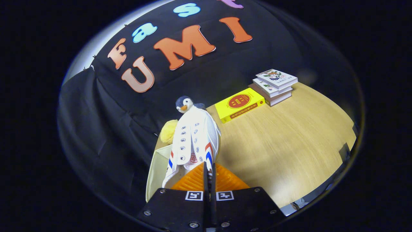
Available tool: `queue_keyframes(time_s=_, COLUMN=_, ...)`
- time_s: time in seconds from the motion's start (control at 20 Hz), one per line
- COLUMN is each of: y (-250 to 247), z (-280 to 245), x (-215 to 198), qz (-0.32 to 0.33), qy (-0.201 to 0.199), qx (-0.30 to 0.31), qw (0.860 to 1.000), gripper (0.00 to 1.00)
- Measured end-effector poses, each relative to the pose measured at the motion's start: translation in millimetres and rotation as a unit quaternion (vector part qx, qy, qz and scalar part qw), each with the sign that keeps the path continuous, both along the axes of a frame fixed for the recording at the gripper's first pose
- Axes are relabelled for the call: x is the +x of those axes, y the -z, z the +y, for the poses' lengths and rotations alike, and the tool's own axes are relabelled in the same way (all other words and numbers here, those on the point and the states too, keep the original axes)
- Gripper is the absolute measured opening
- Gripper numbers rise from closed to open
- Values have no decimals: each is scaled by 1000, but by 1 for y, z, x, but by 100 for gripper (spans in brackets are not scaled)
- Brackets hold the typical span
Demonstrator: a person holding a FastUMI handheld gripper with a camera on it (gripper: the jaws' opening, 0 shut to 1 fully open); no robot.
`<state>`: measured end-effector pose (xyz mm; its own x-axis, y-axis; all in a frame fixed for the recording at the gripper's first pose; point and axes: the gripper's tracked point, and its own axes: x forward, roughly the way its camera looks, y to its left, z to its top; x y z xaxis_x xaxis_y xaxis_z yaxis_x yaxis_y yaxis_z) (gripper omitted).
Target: Open the storage box then place both shoes into the box .Put the left shoe in first, then the right shoe, with the right side of both shoes facing outward in a uniform manner.
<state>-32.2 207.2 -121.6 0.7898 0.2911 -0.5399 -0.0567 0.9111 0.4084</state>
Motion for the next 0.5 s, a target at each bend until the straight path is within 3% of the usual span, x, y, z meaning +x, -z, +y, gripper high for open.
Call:
queue_keyframes(time_s=0.25, y=19, z=65, x=-8, qz=4, qy=-20, qx=-28, qw=999, gripper=0)
queue_keyframes(time_s=0.5, y=51, z=91, x=-9, qz=22, qy=-19, qx=-84, qw=996, gripper=1)
